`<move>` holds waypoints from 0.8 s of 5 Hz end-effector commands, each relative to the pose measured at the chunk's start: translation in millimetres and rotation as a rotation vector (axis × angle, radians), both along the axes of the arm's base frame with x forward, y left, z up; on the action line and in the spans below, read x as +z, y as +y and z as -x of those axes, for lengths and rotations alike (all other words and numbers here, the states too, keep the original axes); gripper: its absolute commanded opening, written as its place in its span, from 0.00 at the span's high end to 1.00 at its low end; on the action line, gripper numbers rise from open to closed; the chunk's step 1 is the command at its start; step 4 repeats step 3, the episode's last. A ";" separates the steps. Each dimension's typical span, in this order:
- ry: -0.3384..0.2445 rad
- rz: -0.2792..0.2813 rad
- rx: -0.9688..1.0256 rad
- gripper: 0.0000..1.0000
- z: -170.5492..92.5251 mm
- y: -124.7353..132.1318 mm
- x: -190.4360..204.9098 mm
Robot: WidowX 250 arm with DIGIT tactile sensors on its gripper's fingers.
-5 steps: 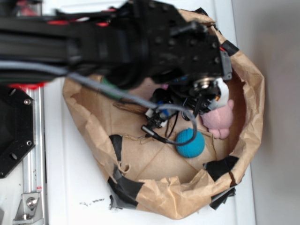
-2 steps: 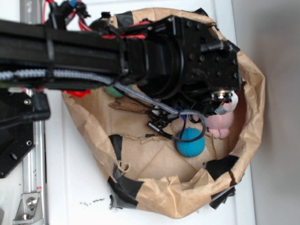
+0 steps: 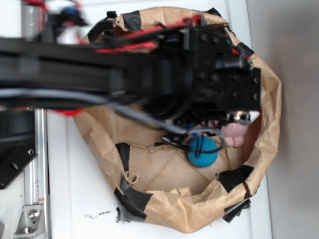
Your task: Grab the shell.
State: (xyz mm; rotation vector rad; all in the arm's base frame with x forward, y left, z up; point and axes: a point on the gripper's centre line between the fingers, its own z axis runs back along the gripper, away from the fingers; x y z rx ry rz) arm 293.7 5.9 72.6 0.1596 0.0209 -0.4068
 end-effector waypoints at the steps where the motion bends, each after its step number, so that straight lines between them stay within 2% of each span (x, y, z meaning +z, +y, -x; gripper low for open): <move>1: -0.191 0.064 0.247 1.00 -9.8 -20.8 90.3; 2: -0.181 0.122 0.266 1.00 -4.8 -23.4 94.0; 4: -0.166 0.122 0.272 1.00 -2.0 -23.1 90.2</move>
